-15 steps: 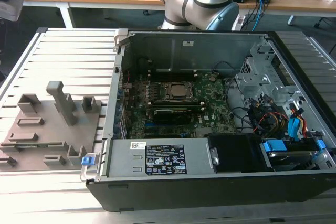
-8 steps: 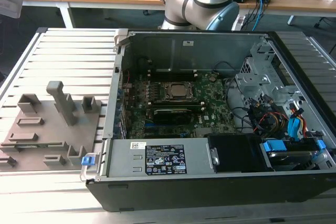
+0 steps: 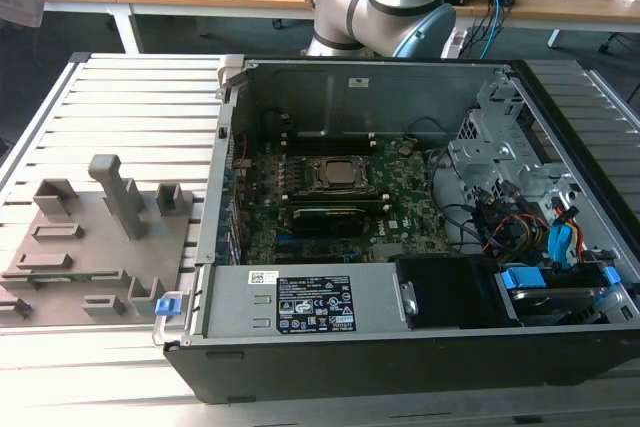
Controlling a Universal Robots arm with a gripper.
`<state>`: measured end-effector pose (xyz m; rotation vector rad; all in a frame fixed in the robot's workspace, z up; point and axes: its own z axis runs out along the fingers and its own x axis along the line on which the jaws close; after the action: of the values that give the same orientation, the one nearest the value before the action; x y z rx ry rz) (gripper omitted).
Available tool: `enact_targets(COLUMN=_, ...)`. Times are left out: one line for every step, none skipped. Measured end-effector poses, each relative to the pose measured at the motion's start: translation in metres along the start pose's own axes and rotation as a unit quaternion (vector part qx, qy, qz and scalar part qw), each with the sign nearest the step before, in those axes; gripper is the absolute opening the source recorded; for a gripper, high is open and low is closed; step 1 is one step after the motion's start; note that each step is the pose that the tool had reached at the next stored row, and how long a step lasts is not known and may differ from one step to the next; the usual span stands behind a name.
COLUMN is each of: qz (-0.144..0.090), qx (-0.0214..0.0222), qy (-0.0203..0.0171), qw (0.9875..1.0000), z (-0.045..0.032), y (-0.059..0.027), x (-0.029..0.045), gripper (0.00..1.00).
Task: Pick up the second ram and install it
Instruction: 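Pick up the second ram and move it above second insertion slot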
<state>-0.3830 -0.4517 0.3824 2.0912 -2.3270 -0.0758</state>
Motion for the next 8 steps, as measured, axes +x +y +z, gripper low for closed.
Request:
enact_targets(qz=-0.01, qx=-0.0002, qy=0.0004, qw=1.0, z=0.0, y=0.0, x=0.0, gripper=0.11)
enact_targets(qz=-0.014, qx=-0.0003, qy=0.0006, qw=0.9999, z=0.0, y=0.0, x=0.0, gripper=0.11)
enact_targets(qz=-0.016, qx=-0.0004, qy=0.0007, qw=0.9999, z=0.0, y=0.0, x=0.0, gripper=0.11)
enact_targets(qz=-0.023, qx=-0.0005, qy=0.001, qw=0.9997, z=0.0001, y=0.0, x=0.0, gripper=0.11)
enact_targets(qz=-0.026, qx=-0.0006, qy=0.0011, qw=0.9997, z=0.0, y=0.0, x=0.0, gripper=0.11)
enact_targets(qz=-0.031, qx=-0.0007, qy=0.0013, qw=0.9995, z=0.0, y=0.0, x=0.0, gripper=0.11)
enact_targets(qz=-0.035, qx=-0.0008, qy=0.0015, qw=0.9994, z=0.0, y=0.0, x=0.0, gripper=0.11)
enact_targets(qz=-0.035, qx=-0.0008, qy=0.0015, qw=0.9994, z=0.0, y=0.0, x=0.0, gripper=0.11)
